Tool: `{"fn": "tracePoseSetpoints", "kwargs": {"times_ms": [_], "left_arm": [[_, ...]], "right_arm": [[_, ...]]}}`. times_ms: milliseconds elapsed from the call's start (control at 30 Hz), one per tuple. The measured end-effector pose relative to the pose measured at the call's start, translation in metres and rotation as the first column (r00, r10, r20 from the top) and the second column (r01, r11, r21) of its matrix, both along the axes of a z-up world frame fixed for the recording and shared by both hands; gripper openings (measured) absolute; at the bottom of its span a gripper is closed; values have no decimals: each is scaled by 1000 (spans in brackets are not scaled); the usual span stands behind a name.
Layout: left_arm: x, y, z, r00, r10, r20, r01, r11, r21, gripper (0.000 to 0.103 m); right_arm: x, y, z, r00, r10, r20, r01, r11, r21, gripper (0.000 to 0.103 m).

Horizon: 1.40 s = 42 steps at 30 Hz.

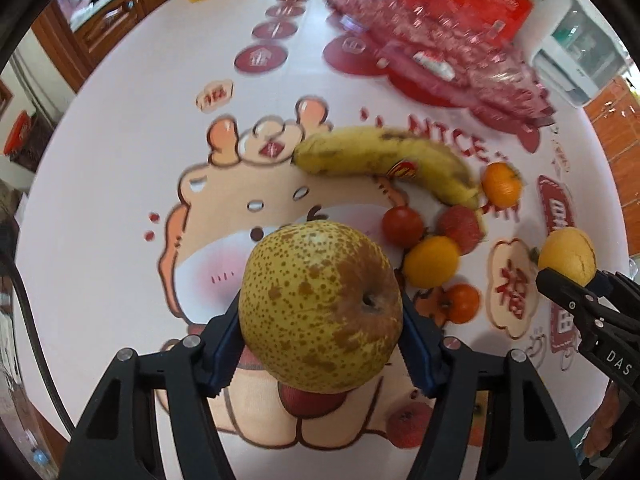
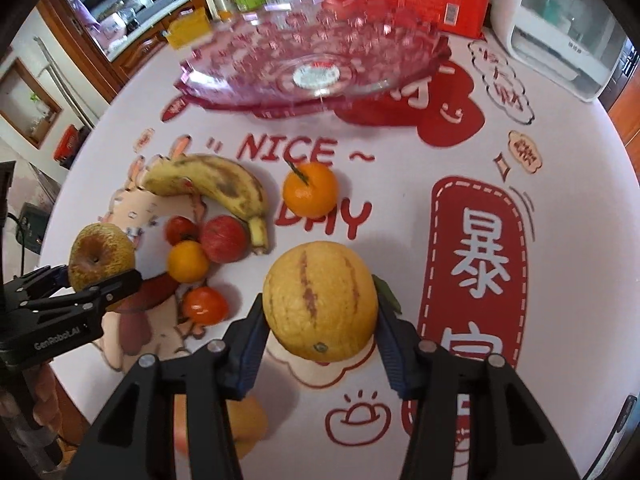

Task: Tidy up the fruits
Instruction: 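Carry the pear and melon into the pink bowl and open both tools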

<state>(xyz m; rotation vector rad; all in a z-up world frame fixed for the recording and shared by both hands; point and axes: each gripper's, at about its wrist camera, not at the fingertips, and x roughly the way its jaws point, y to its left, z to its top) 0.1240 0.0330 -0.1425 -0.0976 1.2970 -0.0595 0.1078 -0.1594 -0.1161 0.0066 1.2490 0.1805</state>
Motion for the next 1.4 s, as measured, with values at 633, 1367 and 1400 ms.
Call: {"fn": "tracePoseSetpoints", "kwargs": {"times_ms": [633,1367,1400], "left_arm": [[77,-15,210,943,-133,304,119,991,65,67],[223,-42,77,961,-165,222,148,985,89,67],[226,-44,71,959,-175,222,157,983,98,67]], "right_arm": [[71,-11,213,945,36,325,-61,996,68,51],[222,-6,45,998,-33,55,33,999,2,51],[223,-6,39,998,-29,49,29,1000,-2,51]]}}
